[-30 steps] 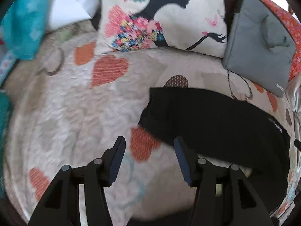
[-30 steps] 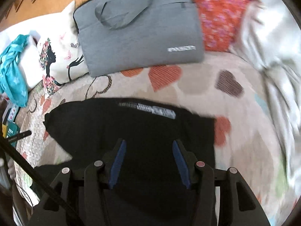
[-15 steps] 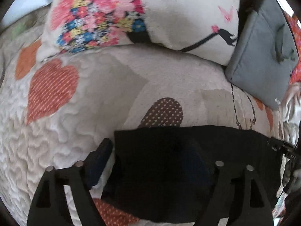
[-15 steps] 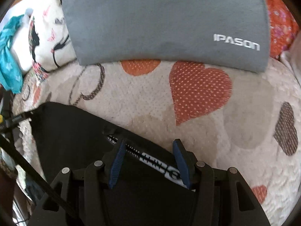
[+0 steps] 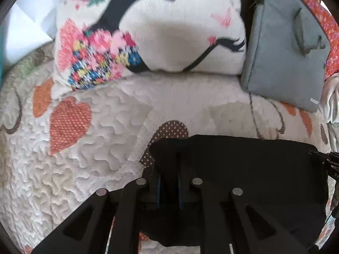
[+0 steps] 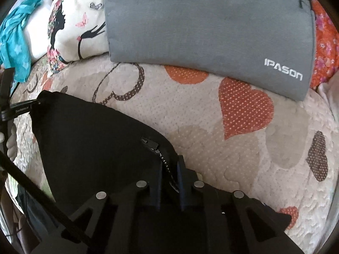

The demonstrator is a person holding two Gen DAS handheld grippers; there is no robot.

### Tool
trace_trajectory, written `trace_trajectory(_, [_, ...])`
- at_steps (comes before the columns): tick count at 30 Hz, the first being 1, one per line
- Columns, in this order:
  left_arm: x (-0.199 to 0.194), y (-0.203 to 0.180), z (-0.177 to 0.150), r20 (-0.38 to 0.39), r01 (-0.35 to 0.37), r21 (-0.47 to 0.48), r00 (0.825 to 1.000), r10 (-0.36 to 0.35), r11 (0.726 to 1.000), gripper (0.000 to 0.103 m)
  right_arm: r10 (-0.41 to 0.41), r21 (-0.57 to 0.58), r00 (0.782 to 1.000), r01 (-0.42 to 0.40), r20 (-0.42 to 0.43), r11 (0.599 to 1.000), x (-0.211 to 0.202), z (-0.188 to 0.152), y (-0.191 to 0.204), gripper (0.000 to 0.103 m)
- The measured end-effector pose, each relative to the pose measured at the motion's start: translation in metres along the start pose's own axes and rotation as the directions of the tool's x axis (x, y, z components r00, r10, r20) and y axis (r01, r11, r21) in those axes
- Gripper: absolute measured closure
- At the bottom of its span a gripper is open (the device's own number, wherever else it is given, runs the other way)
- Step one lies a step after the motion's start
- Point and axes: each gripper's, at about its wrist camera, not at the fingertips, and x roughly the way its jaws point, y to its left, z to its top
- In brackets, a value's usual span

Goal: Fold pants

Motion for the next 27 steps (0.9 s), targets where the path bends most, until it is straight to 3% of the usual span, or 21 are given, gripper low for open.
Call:
trace_trajectory(5, [-0.038,-0.009,-0.007,0.065,-0.033,0.055,0.997,0.029,0.998,0.092,-0.030,0.001,0.999,0.030,0.045,1.000,-0.033,-0.010,0.010,0.091])
trace_trajectory(10, [-0.080,-0.010,-0.027,0.119,-0.034,0.052,0.992,0.028,0.998,0.092,-0.056,-0.008,0.995,0.057,0.088,0.998,-0.070,-0.026,0.028,0.091])
trace_trajectory(19, [-0.150,0.000,-0.103,0.194,-0.051,0.069,0.980,0.036,0.996,0.092,-0.042,0.004,0.992,0.042,0.115,0.999,-0.120,-0.092,0.063,0.091])
trace_trajectory(27, [-0.161,0.014,-0.192,0.149,-0.051,0.062,0.988,0.041,0.997,0.090,-0.047,0.005,0.997,0.047,0.059,0.999,-0.117,-0.174,0.089,0.093])
